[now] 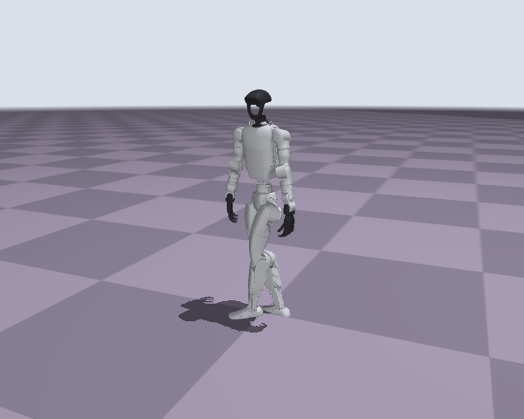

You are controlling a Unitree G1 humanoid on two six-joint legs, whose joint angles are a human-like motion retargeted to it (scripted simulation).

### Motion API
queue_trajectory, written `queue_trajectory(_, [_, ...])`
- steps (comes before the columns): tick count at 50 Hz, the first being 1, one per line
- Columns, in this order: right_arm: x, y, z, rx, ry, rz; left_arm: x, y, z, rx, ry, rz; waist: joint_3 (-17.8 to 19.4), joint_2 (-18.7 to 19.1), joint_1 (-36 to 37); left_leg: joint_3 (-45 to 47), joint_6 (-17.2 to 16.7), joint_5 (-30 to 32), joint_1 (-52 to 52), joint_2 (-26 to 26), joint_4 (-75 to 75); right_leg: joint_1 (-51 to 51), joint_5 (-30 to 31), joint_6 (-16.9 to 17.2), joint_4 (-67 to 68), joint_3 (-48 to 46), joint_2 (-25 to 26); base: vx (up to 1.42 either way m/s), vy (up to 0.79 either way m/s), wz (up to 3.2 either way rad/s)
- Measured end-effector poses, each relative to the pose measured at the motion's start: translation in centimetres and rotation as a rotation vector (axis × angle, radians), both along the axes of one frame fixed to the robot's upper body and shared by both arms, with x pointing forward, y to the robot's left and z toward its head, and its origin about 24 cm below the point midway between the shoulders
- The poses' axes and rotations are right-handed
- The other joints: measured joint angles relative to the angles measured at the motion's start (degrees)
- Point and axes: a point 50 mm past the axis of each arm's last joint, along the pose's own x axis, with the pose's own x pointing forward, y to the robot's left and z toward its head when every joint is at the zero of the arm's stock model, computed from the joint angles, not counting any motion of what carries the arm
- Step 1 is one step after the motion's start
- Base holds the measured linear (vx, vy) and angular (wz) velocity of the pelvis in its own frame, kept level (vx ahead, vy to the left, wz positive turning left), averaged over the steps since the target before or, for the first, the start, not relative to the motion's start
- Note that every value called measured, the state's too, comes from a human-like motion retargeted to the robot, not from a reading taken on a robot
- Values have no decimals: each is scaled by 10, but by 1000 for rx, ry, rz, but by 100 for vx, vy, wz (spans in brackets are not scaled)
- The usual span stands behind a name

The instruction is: In place motions

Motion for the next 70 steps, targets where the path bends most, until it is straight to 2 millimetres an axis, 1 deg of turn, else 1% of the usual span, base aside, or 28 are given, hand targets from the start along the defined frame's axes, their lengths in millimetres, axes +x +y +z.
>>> queue_trajectory(4, [24, 20, -2, 69, -75, -7, -17, 0, -3, 17, 41, -18, 10, 3, 9, -3, 0, -2, 4, 0, 1, 6, -1, 3, 1, -6, 1, -1, 0, 8])
queue_trajectory(7, [35, 39, -3, 149, -113, -8, -29, -2, -4, 15, 87, -40, 13, 3, 10, -2, 3, -2, 7, 1, 1, 7, 0, 2, 1, -3, 0, 0, -1, -8])
queue_trajectory(10, [41, 55, -4, 223, -124, 19, -37, -3, -4, 12, 123, -65, 14, 3, 5, 2, 10, -1, 10, 4, 1, 6, 1, 0, 2, 6, 0, 1, -4, -35])
queue_trajectory(13, [40, 63, -5, 246, -121, 67, -38, -4, -4, 9, 139, -89, 12, 1, -4, 6, 20, 0, 12, 7, 1, 1, 3, -4, 3, 20, -1, 4, -3, -51])
queue_trajectory(16, [33, 61, -6, 231, -95, 111, -33, -4, -4, 13, 130, -108, 7, 0, -18, 11, 30, 0, 14, 12, 2, -6, 5, -10, 5, 38, -2, 6, -4, -63])
queue_trajectory(20, [19, 51, -7, 191, -40, 131, -24, -1, -2, 24, 102, -106, -1, -1, -44, 20, 47, 1, 17, 21, 2, -17, 9, -19, 8, 68, -1, 8, -5, -77])
queue_trajectory(24, [7, 36, -6, 142, 7, 80, -20, 1, -2, 31, 75, -64, -14, -1, -78, 29, 65, 0, 21, 29, 1, -31, 18, -30, 7, 106, 1, 11, -7, -99])
queue_trajectory(27, [4, 27, -5, 113, 17, 24, -22, 3, -2, 31, 67, -19, -21, 1, -108, 44, 77, -3, 27, 39, 0, -41, 27, -41, 4, 141, 4, 13, -12, -131])
queue_trajectory(30, [8, 21, -3, 98, 4, -28, -29, 5, -2, 29, 77, 20, -28, 5, -143, 64, 87, -10, 34, 53, 0, -51, 38, -53, 2, 183, 10, 15, -19, -152])
queue_trajectory(32, [13, 19, -2, 98, -16, -48, -38, 6, -3, 26, 96, 41, -35, 8, -170, 83, 91, -17, 39, 65, 0, -59, 47, -61, 1, 214, 14, 16, -19, -165])
queue_trajectory(37, [28, 19, -1, 111, -71, -50, -62, 7, -3, 18, 157, 69, -54, 23, -244, 146, 95, -34, 53, 99, -7, -78, 73, -78, -13, 291, 34, 12, -26, -169])
queue_trajectory(40, [32, 20, 0, 110, -86, -46, -75, 5, -4, 11, 188, 74, -70, 35, -282, 186, 96, -44, 57, 117, -13, -90, 94, -85, -31, 326, 45, 1, -27, -167])
queue_trajectory(43, [27, 18, 0, 95, -67, -56, -83, 0, -5, 2, 212, 84, -87, 46, -318, 221, 96, -53, 57, 130, -19, -104, 113, -87, -43, 354, 53, -6, -25, -154])
queue_trajectory(45, [18, 16, -1, 78, -37, -76, -84, -2, -5, -2, 220, 91, -97, 53, -340, 237, 97, -57, 57, 135, -23, -116, 121, -88, -44, 372, 57, -11, -28, -134])
queue_trajectory(47, [7, 12, -1, 52, 5, -113, -80, -4, -6, -6, 207, 99, -100, 59, -358, 248, 98, -60, 58, 140, -27, -127, 124, -89, -38, 392, 61, -11, -17, -103])
queue_trajectory(50, [-9, 4, 1, 8, 68, -168, -68, -11, -8, -18, 160, 133, -95, 67, -381, 260, 98, -62, 62, 145, -31, -135, 127, -90, -32, 409, 66, -16, -14, -56])
queue_trajectory(55, [-41, -8, 6, -73, 173, -217, -35, -25, -10, -81, 46, 238, -87, 89, -424, 270, 100, -65, 60, 155, -32, -141, 133, -88, -35, 421, 75, -11, -4, -30])
queue_trajectory(58, [-58, -10, 7, -77, 233, -225, -18, -28, -9, -95, -9, 235, -86, 97, -436, 275, 102, -64, 61, 153, -36, -141, 136, -87, -38, 424, 75, -2, 1, -7])
queue_trajectory(61, [-73, -5, 7, -49, 280, -234, -5, -29, -7, -93, -47, 183, -89, 101, -439, 272, 104, -64, 60, 150, -37, -142, 137, -86, -39, 427, 74, 0, 0, 0])
queue_trajectory(65, [-84, 7, 4, 8, 288, -250, 2, -32, -7, -88, -59, 100, -93, 102, -431, 269, 106, -66, 62, 147, -36, -141, 136, -85, -38, 429, 72, 6, 6, 4])
queue_trajectory(68, [-83, 16, 0, 56, 270, -241, -3, -35, -8, -93, -40, 63, -95, 103, -425, 267, 108, -68, 63, 145, -35, -138, 133, -83, -37, 431, 71, 6, 6, 15])
queue_trajectory(70, [-79, 21, -2, 80, 257, -220, -9, -37, -9, -99, -20, 45, -96, 103, -449, 236, 112, -66, 60, 137, -33, -135, 133, -86, -42, 405, 71, 5, 6, 104])
